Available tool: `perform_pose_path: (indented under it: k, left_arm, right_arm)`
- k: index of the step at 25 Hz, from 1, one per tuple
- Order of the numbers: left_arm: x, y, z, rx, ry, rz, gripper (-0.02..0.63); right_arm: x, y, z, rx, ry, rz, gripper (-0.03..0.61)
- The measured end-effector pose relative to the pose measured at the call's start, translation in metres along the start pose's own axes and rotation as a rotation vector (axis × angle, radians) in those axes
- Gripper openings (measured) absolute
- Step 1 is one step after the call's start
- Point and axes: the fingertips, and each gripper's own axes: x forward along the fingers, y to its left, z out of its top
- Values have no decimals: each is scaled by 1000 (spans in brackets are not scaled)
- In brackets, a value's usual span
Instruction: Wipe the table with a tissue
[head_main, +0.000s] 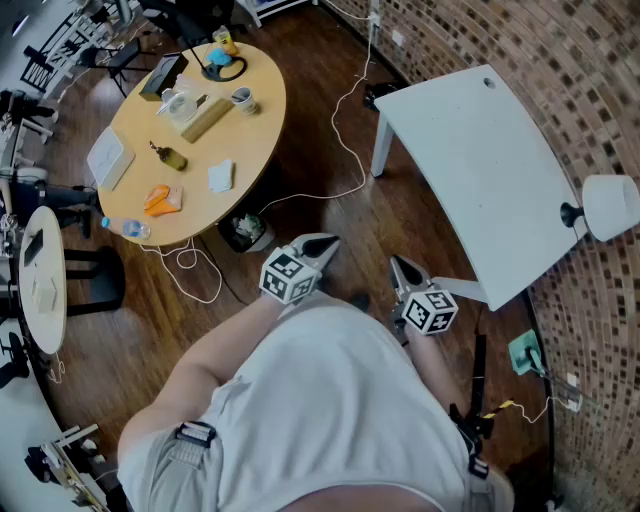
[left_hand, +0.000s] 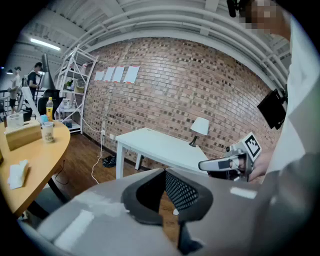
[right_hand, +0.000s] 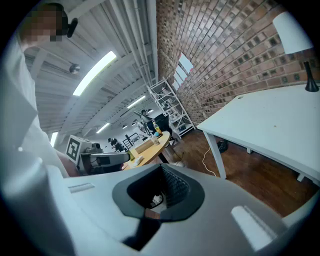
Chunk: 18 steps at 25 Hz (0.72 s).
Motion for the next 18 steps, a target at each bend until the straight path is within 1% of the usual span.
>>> perform_pose_path:
  k: [3,5,7,11,14,16,18]
  left_arm:
    - [10,24,10,47,6,-45,5]
    - [11,39,17,70,5,-68,5]
    - [11,57,25,62,-10,-74,5]
    - [13,96,38,9,-35,-72,5]
    - [13,121,43,16,-30,-80,5]
    - [12,142,45,24,-24,-66,5]
    - [9,169,44,12,-21,-34,6]
  right_arm:
    - [27,-2,18,-27,-11,-30,6]
    - [45,5,28,-41,-13,-33,6]
    - [63,14,38,-61,0,-24,6]
    - [97,23,60,-99,24,-19,6]
    - [119,29,73,-113,35,-28,6]
    - [135,32,78,-121,48,-31,6]
    - [151,34,81,-124,66,-34,6]
